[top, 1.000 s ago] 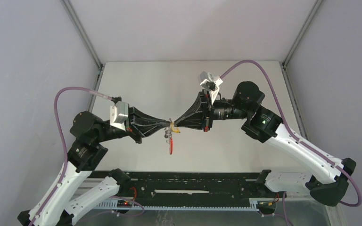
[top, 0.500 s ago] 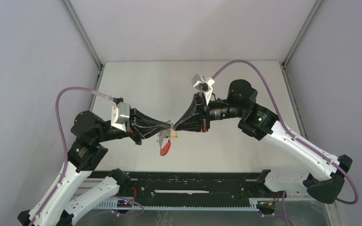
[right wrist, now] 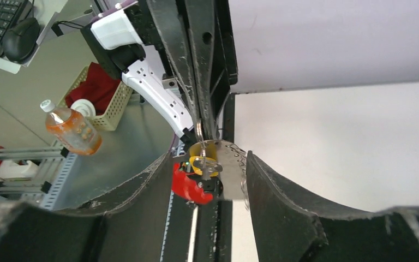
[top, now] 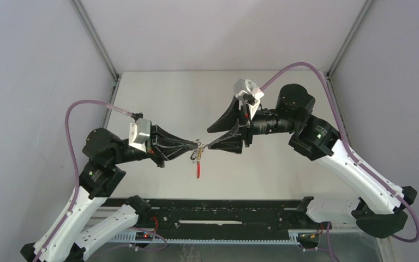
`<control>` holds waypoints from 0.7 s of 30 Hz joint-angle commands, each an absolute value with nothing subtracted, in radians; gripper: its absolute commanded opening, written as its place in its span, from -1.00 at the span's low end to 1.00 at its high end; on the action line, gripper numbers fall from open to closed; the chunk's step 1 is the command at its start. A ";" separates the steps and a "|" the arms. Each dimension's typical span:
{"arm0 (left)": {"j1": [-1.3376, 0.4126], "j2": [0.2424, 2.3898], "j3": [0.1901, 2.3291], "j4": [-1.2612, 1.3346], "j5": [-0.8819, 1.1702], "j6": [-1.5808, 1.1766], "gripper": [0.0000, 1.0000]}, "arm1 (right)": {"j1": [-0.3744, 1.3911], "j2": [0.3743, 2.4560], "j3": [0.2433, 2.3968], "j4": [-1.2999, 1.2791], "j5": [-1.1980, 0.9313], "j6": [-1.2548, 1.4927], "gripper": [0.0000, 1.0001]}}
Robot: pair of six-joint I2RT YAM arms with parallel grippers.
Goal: Put the keys on the keyring
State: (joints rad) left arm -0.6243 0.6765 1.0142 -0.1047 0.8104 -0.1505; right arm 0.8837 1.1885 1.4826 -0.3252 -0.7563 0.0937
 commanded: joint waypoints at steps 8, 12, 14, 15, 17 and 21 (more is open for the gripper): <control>-0.629 0.681 1.007 -0.046 0.821 -0.175 -0.99 | 0.918 1.226 1.543 -0.260 -0.793 0.029 -0.01; -0.628 0.677 1.008 -0.046 0.819 -0.175 -0.99 | 0.921 1.237 1.543 -0.234 -0.808 0.053 -0.19; -0.628 0.676 1.007 -0.046 0.818 -0.174 -0.99 | 0.924 1.239 1.543 -0.226 -0.816 0.057 -0.27; -0.629 0.676 1.007 -0.045 0.818 -0.173 -0.99 | 0.926 1.241 1.544 -0.226 -0.816 0.057 -0.32; -0.629 0.674 1.003 -0.045 0.817 -0.173 -0.99 | 0.929 1.242 1.543 -0.222 -0.816 0.060 -0.41; -0.629 0.671 1.000 -0.045 0.813 -0.173 -0.99 | 0.940 1.247 1.543 -0.215 -0.817 0.069 -0.52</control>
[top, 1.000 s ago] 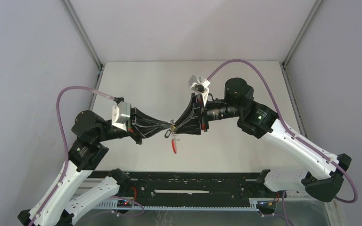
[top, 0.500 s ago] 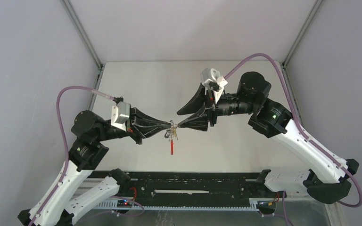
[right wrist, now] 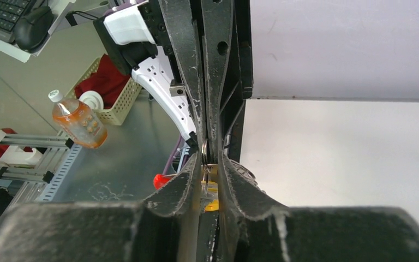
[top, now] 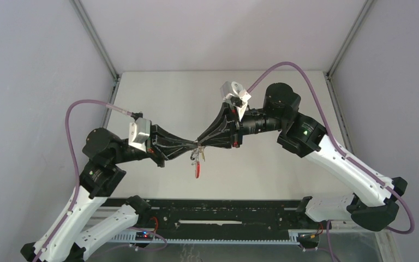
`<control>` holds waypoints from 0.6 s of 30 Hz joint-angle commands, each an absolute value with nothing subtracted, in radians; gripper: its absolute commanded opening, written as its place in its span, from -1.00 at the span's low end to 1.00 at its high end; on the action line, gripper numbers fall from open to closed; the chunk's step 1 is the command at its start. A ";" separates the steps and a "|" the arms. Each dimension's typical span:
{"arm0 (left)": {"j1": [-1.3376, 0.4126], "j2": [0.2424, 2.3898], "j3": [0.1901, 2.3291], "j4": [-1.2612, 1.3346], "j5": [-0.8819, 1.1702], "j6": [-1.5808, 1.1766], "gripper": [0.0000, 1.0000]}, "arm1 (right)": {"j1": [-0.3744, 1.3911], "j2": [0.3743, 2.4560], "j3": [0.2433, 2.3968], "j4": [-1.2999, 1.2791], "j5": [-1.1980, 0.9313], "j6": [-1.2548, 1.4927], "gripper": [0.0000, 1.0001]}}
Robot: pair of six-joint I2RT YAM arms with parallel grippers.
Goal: Put the keys on the keyring
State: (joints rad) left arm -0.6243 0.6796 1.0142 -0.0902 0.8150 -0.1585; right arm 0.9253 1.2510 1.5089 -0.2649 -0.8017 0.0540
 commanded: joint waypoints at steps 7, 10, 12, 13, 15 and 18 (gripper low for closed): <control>-0.629 0.670 1.001 -0.045 0.807 -0.170 -0.99 | 0.951 1.265 1.559 -0.254 -0.817 0.054 -1.00; -0.629 0.669 1.002 -0.051 0.805 -0.166 -0.99 | 0.951 1.269 1.575 -0.310 -0.792 0.033 -1.00; -0.629 0.668 1.004 -0.057 0.807 -0.162 -0.99 | 0.948 1.267 1.584 -0.349 -0.769 0.017 -1.00; -0.628 0.669 1.005 -0.063 0.811 -0.156 -0.99 | 0.948 1.266 1.592 -0.374 -0.753 0.008 -1.00; -0.629 0.669 1.007 -0.087 0.825 -0.128 -0.93 | 0.948 1.271 1.620 -0.437 -0.724 -0.011 -1.00; -0.629 0.684 1.036 -0.206 0.818 -0.036 -0.42 | 0.951 1.294 1.687 -0.558 -0.676 -0.064 -1.00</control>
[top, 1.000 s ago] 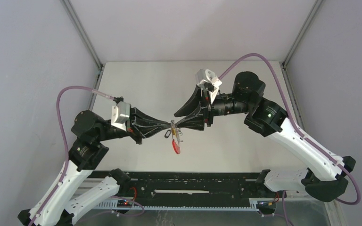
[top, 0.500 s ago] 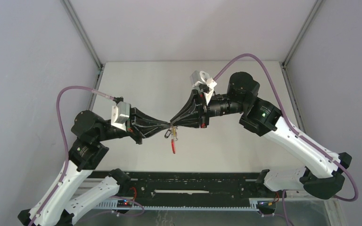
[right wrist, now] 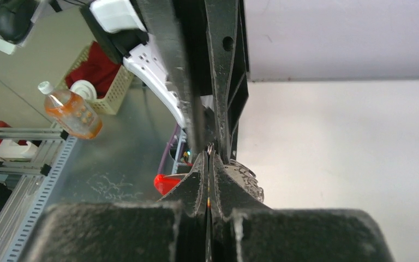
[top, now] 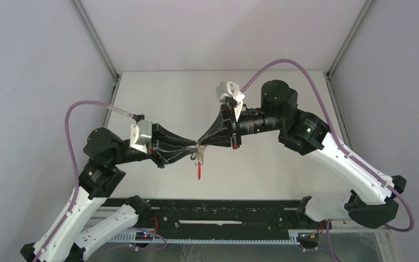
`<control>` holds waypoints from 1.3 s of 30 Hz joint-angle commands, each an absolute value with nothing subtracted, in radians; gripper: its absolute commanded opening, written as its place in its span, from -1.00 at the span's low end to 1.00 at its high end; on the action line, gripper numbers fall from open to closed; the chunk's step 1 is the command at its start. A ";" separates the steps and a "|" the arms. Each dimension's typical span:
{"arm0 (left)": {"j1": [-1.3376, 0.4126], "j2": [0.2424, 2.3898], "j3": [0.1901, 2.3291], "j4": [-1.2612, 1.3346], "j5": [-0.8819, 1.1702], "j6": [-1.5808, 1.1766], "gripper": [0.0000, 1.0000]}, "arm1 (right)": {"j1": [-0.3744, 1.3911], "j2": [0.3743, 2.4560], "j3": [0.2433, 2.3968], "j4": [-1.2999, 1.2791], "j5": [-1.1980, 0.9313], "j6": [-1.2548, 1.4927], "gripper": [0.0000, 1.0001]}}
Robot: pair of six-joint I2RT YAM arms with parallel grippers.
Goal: Put the keys on the keyring
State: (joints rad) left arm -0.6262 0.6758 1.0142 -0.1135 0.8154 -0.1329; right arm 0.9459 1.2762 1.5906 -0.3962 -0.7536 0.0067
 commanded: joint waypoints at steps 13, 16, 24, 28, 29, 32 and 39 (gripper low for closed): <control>-0.629 0.756 1.171 -0.476 0.832 0.216 -0.38 | 1.054 1.482 1.996 -1.005 -0.481 -0.203 -1.00; -0.630 0.764 1.176 -0.496 0.862 0.222 -0.55 | 1.069 1.510 2.042 -1.050 -0.470 -0.215 -1.00; -0.631 0.773 1.181 -0.547 0.896 0.264 -0.84 | 1.087 1.544 2.093 -1.093 -0.471 -0.228 -1.00; -0.635 0.777 1.186 -0.569 0.900 0.282 -0.80 | 1.097 1.565 2.121 -1.118 -0.472 -0.238 -1.00; -0.636 0.778 1.188 -0.575 0.901 0.288 -0.77 | 1.098 1.567 2.125 -1.120 -0.471 -0.240 -1.00; -0.638 0.780 1.190 -0.588 0.901 0.301 -0.73 | 1.101 1.570 2.129 -1.121 -0.472 -0.242 -1.00; -0.647 0.788 1.195 -0.615 0.902 0.325 -0.73 | 1.110 1.584 2.142 -1.127 -0.474 -0.243 -1.00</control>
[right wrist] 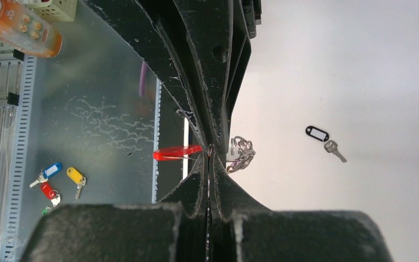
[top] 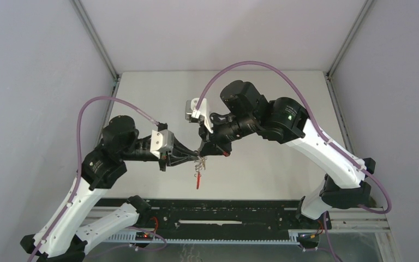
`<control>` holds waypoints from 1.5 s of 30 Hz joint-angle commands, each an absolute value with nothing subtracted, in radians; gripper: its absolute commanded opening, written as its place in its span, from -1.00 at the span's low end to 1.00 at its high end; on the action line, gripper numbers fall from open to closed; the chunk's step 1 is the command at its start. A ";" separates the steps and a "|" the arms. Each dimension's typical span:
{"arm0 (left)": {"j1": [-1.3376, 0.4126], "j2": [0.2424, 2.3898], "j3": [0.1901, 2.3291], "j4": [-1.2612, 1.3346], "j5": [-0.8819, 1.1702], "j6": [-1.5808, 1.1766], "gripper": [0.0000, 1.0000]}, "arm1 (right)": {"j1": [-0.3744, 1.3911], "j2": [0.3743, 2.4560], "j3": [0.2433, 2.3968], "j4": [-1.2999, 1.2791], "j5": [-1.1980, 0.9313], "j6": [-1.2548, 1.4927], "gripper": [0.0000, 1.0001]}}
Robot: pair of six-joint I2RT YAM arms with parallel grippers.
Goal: Put the keys on the keyring
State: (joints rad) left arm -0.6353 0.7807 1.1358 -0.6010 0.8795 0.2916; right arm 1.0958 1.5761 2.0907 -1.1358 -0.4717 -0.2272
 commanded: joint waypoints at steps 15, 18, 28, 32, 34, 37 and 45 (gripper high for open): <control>-0.661 0.789 1.204 -0.641 0.905 0.350 -0.99 | 1.139 1.612 2.165 -1.149 -0.450 -0.250 -1.00; -0.661 0.790 1.203 -0.638 0.903 0.344 -0.99 | 1.141 1.611 2.171 -1.139 -0.441 -0.237 -0.84; -0.661 0.705 1.080 -0.250 0.825 0.022 -0.99 | 0.966 1.277 1.758 -0.648 -0.622 -0.032 0.01; -0.662 0.706 1.092 -0.161 0.799 -0.063 -0.99 | 0.911 1.168 1.602 -0.498 -0.637 0.038 0.02; -0.663 0.711 1.099 -0.131 0.796 -0.095 -0.99 | 0.892 1.119 1.524 -0.396 -0.655 0.091 0.04; -0.662 0.716 1.107 -0.108 0.796 -0.107 -0.99 | 0.872 1.071 1.431 -0.250 -0.694 0.171 0.11; -0.662 0.722 1.102 -0.089 0.802 -0.109 -0.99 | 0.890 1.106 1.416 -0.148 -0.700 0.209 0.13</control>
